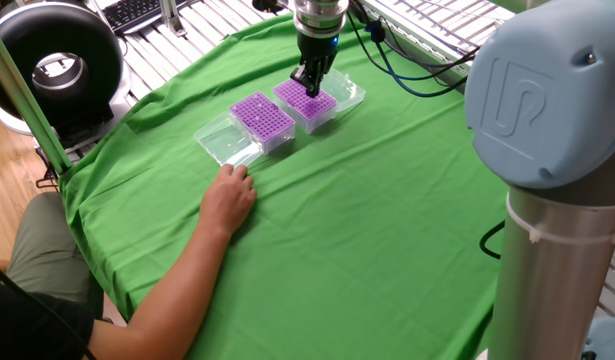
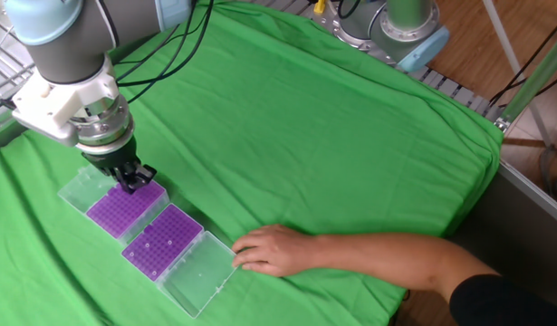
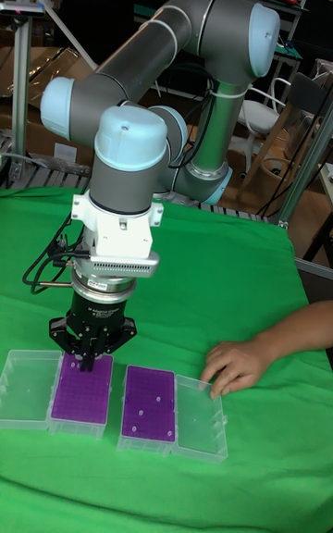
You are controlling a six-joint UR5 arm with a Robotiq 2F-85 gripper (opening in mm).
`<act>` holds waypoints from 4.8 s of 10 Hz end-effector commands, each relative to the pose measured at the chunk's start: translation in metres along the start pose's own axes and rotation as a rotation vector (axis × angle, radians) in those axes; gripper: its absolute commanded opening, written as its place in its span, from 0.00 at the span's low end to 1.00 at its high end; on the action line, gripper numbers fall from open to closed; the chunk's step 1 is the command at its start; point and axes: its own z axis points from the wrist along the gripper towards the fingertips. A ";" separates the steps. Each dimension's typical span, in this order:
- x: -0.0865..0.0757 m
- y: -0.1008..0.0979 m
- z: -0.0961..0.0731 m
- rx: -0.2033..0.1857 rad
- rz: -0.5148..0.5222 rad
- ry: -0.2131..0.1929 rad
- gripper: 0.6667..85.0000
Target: Insert a small pipette tip into the holder for small pipette tips
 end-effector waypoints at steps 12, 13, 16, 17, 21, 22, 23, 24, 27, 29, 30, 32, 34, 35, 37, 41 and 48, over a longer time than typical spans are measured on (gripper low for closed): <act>0.015 0.015 0.001 -0.065 -0.011 0.049 0.25; 0.014 0.022 -0.002 -0.073 0.017 0.059 0.27; 0.000 0.047 -0.010 -0.074 0.114 0.095 0.28; -0.008 0.055 -0.008 -0.062 0.144 0.088 0.29; -0.041 0.089 -0.001 0.006 0.254 0.056 0.29; -0.046 0.093 -0.002 0.012 0.267 0.055 0.29; -0.052 0.096 -0.002 0.015 0.287 0.057 0.29; -0.057 0.099 0.001 0.019 0.304 0.057 0.29; -0.060 0.110 0.003 0.015 0.345 0.059 0.29; -0.060 0.111 0.004 0.023 0.351 0.054 0.28; -0.061 0.111 0.004 0.023 0.353 0.053 0.28; -0.061 0.112 0.005 0.027 0.355 0.050 0.28; -0.062 0.111 0.008 0.021 0.351 0.034 0.27; -0.062 0.111 0.009 0.021 0.351 0.031 0.27; -0.062 0.111 0.011 0.014 0.346 0.020 0.27; -0.061 0.111 0.014 0.008 0.345 0.009 0.25; -0.058 0.115 0.016 -0.010 0.339 0.005 0.23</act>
